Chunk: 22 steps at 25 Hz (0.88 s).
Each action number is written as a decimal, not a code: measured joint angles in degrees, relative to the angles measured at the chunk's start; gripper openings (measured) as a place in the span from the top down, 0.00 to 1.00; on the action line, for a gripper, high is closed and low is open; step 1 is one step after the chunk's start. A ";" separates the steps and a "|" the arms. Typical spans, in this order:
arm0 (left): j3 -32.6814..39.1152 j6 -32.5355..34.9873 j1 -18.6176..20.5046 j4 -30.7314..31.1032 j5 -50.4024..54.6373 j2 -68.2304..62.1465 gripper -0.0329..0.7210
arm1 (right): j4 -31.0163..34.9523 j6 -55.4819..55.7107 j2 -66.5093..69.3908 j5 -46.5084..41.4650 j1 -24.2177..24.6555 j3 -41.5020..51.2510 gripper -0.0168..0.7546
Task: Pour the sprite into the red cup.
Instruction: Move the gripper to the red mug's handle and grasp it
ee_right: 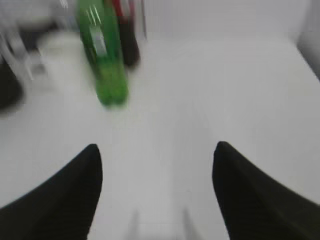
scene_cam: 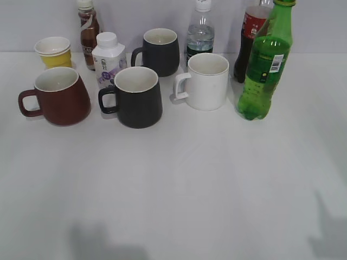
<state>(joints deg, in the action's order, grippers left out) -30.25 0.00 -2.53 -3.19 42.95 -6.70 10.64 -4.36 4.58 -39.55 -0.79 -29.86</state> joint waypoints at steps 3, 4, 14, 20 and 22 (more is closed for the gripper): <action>3.04 0.00 -0.27 0.00 -11.03 -4.52 0.64 | 1.03 0.00 6.59 9.23 0.00 1.30 0.38; 4.52 0.00 -0.27 0.04 -14.70 -6.11 0.64 | 1.11 0.00 9.57 12.27 0.00 2.08 0.39; 12.77 0.00 -0.27 -0.39 -47.64 -34.93 0.64 | -5.31 -0.22 37.49 37.00 -5.92 4.08 0.55; 12.77 0.00 -0.27 0.00 -67.96 -58.96 0.64 | -7.08 -0.22 49.54 45.58 -7.83 4.12 0.57; 12.77 0.00 -0.27 0.88 -75.50 -66.16 0.64 | -7.13 -0.22 52.24 48.29 -7.95 4.12 0.57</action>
<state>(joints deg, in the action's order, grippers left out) -17.47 0.00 -2.80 -2.31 -32.55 -72.85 3.51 -4.57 56.82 8.74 -8.74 -25.74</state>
